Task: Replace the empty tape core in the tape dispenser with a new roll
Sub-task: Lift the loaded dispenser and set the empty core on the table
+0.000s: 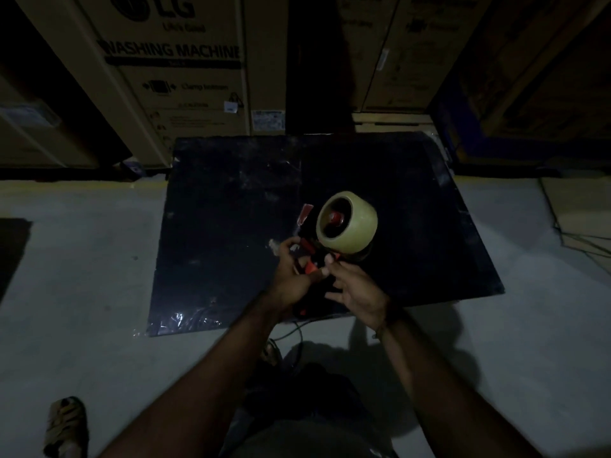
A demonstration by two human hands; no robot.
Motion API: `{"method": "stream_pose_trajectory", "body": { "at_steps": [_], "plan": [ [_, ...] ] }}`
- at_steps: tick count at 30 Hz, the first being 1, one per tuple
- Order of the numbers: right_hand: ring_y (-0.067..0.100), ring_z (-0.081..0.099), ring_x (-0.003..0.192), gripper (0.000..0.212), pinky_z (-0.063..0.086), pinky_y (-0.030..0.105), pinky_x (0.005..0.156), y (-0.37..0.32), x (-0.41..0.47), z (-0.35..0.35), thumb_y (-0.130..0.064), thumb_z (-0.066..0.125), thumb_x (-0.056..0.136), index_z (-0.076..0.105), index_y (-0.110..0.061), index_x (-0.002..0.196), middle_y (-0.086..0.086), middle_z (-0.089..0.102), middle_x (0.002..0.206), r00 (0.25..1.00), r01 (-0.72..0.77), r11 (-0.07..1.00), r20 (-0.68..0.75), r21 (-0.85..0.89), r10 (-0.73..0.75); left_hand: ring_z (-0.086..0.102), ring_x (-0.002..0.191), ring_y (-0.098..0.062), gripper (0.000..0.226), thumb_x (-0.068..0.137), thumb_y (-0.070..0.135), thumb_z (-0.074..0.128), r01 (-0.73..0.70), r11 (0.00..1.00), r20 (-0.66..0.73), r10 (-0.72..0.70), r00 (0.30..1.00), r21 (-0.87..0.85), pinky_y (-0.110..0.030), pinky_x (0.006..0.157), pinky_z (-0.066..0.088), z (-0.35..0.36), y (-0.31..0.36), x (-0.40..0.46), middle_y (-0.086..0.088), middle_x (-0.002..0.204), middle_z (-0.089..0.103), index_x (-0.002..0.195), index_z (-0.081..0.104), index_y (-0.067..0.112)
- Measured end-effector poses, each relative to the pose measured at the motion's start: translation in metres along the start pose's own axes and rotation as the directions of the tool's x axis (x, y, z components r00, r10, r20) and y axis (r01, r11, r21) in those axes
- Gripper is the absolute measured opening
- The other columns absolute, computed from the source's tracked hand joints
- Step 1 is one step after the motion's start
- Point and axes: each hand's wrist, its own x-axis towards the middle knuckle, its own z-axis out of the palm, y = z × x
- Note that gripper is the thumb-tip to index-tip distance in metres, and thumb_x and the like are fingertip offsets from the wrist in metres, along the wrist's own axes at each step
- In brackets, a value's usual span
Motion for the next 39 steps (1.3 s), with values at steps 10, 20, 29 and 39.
{"method": "stream_pose_trajectory", "body": {
  "at_steps": [10, 20, 29, 39],
  "plan": [
    [0.030, 0.063, 0.136, 0.052, 0.034, 0.062, 0.123, 0.018, -0.011, -0.004, -0.044, 0.071, 0.093, 0.069, -0.016, 0.137, 0.008, 0.075, 0.135, 0.988, 0.064, 0.983, -0.151, 0.171, -0.038, 0.070, 0.109, -0.016, 0.082, 0.090, -0.006, 0.077, 0.062, 0.995, 0.206, -0.076, 0.976, 0.076, -0.025, 0.085, 0.063, 0.006, -0.009, -0.005, -0.018, 0.132, 0.068, 0.146, 0.020, 0.012],
    [0.027, 0.072, 0.123, 0.031, 0.047, 0.058, 0.116, 0.016, -0.005, 0.005, -0.023, 0.053, 0.110, 0.067, -0.006, 0.131, 0.013, 0.078, 0.126, 0.957, 0.157, 0.977, -0.268, 0.146, -0.114, 0.069, 0.118, -0.016, 0.071, 0.085, 0.053, 0.082, -0.121, 0.879, 0.371, -0.067, 0.926, 0.461, -0.037, 0.099, 0.060, -0.027, 0.003, 0.034, 0.004, 0.124, 0.070, 0.138, 0.049, 0.022],
    [0.017, 0.073, 0.091, 0.028, 0.063, 0.041, 0.090, 0.012, -0.011, 0.000, -0.027, 0.051, 0.106, 0.067, -0.013, 0.124, 0.004, 0.076, 0.108, 0.965, 0.176, 0.948, -0.237, 0.266, -0.113, 0.065, 0.113, -0.030, 0.089, 0.096, 0.085, 0.017, 0.679, 0.728, 0.397, -0.599, 0.695, -0.091, -0.048, 0.096, 0.051, -0.043, 0.036, 0.090, -0.011, 0.123, 0.071, 0.131, 0.061, 0.015],
    [0.016, 0.068, 0.077, 0.023, 0.059, 0.027, 0.071, 0.031, -0.024, -0.016, -0.028, 0.060, 0.102, 0.065, -0.013, 0.119, 0.003, 0.075, 0.094, 0.965, 0.169, 0.974, -0.227, 0.148, -0.133, 0.069, 0.062, -0.015, 0.036, 0.112, 0.042, 0.044, 0.635, 0.764, 0.327, -0.632, 0.702, 0.114, -0.033, 0.065, 0.065, -0.019, 0.052, 0.123, -0.003, 0.091, 0.067, 0.097, 0.064, 0.016]
  ]
}}
